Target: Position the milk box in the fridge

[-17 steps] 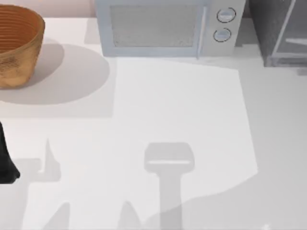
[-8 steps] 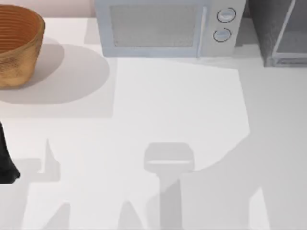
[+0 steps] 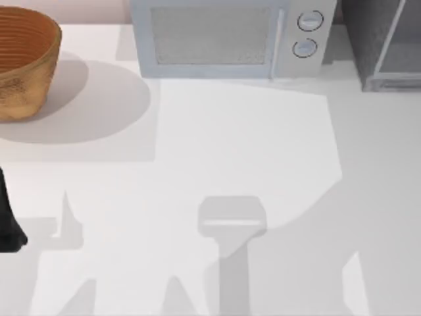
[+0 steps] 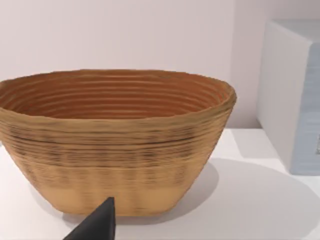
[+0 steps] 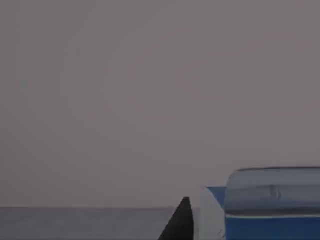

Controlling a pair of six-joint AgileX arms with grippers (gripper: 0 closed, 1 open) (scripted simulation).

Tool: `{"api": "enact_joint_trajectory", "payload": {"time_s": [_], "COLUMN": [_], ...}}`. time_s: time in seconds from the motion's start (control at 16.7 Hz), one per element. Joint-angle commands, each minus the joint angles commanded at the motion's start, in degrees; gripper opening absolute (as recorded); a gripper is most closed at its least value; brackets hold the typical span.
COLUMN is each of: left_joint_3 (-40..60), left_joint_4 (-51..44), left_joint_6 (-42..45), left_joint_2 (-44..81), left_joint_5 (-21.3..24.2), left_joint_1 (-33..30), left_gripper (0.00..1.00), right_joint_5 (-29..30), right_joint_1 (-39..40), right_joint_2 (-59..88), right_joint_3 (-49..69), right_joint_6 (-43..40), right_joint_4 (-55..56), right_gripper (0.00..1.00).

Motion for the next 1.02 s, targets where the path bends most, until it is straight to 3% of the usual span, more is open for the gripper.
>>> {"api": "enact_joint_trajectory", "payload": {"time_s": [0.66, 1.02], "left_joint_3": [0.00, 0.00], "left_joint_4": [0.00, 0.00], "left_joint_6": [0.00, 0.00], "left_joint_2": [0.00, 0.00], "left_joint_5": [0.00, 0.00], "left_joint_1": [0.00, 0.00], "left_gripper": [1.00, 1.00], "right_joint_5": [0.00, 0.00], "right_joint_1": [0.00, 0.00], "right_joint_2": [0.00, 0.00], "right_joint_3": [0.00, 0.00], "right_joint_6": [0.00, 0.00], "right_joint_4": [0.00, 0.00], "right_gripper": [0.98, 1.00]}}
